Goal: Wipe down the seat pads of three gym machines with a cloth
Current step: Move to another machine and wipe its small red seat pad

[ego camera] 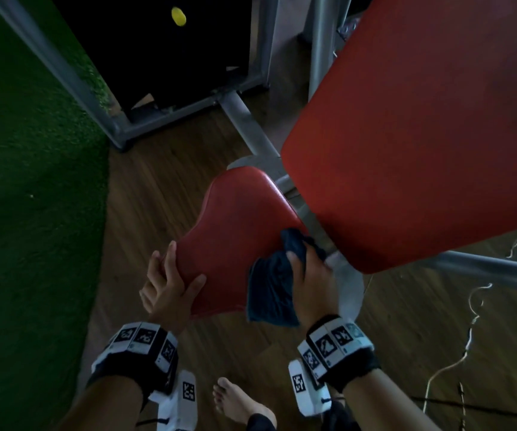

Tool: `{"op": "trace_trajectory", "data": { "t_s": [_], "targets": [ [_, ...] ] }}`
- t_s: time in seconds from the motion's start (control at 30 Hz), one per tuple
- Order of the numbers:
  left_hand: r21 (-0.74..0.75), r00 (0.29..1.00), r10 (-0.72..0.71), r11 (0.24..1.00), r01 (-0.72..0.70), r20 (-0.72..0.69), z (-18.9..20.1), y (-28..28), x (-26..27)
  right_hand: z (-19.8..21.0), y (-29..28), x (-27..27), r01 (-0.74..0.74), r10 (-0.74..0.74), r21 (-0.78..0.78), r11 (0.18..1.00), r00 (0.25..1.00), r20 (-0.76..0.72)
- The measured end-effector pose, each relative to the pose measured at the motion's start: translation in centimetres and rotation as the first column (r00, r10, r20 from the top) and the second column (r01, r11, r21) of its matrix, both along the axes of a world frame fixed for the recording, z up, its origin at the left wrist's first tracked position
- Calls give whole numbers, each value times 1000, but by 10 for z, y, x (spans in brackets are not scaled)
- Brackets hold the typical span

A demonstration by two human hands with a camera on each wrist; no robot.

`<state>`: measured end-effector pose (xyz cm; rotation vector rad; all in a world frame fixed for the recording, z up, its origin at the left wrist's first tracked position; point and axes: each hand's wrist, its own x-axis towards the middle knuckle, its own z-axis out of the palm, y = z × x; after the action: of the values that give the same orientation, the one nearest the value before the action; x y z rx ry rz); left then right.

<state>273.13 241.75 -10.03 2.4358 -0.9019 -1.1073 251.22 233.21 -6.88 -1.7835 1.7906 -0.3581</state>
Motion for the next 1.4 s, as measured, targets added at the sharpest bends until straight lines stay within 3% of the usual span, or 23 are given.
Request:
{"op": "trace_trajectory", "data": {
  "t_s": [0.07, 0.13, 0.2, 0.3, 0.37, 0.43, 0.5, 0.57, 0.6, 0.73, 0.87, 0.93, 1.0, 1.07, 1.23, 1.4],
  "targets": [
    [-6, 1000, -6, 1000, 7, 4, 1, 0, 0, 32, -19, 13, -48, 51, -97, 994, 998, 27],
    [-10, 1000, -14, 1000, 14, 9, 0, 1, 1, 67, -40, 23, -69, 102, -190, 979, 981, 166],
    [-9, 1000, -21, 1000, 21, 17, 0, 1, 1, 94, -56, 30, -105, 166, -221, 970, 945, 280],
    [-10, 1000, -17, 1000, 17, 16, 0, 1, 0, 109, -63, 32, -210, 271, -221, 952, 916, 295],
    [-9, 1000, -19, 1000, 19, 12, 0, 1, 0, 100, -60, 29, -292, 317, -141, 946, 924, 213],
    [-12, 1000, -17, 1000, 17, 6, 0, 2, -1, 73, -51, 20, -402, 395, 79, 912, 914, 96],
    [-20, 1000, -9, 1000, 10, 11, -2, 3, 0, 44, -36, 9, -561, 571, 267, 784, 820, 46],
    [-26, 1000, -11, 1000, 12, 29, -7, 4, 4, 34, -18, 2, -671, 687, 353, 652, 720, 100],
    [-21, 999, -15, 1000, 16, 30, -9, 4, 5, 33, -13, -2, -690, 705, 360, 628, 700, 114],
    [-7, 999, -24, 1000, 25, 29, -14, 6, 4, 37, -21, -7, -710, 704, 322, 627, 693, 156],
    [1, 999, -37, 999, 37, 20, -10, 4, 3, 37, -62, 3, -681, 695, 135, 719, 702, -158],
    [-2, 999, -31, 1000, 31, 35, -8, 3, 3, 34, -80, 10, -642, 665, 181, 745, 696, -271],
    [6, 999, -35, 999, 34, 31, -9, 3, 4, 21, -88, 18, -596, 688, 349, 723, 671, -278],
    [8, 999, -35, 999, 34, 26, -10, 4, 6, -4, -81, 25, -575, 699, 422, 701, 672, -245],
    [-1, 999, -36, 999, 36, 24, -11, 3, 4, -32, -62, 23, -566, 638, 298, 768, 716, -282],
    [-14, 999, -26, 1000, 26, 41, -10, 4, 3, -20, -77, 13, -620, 721, 382, 685, 650, -239]
  ]
}}
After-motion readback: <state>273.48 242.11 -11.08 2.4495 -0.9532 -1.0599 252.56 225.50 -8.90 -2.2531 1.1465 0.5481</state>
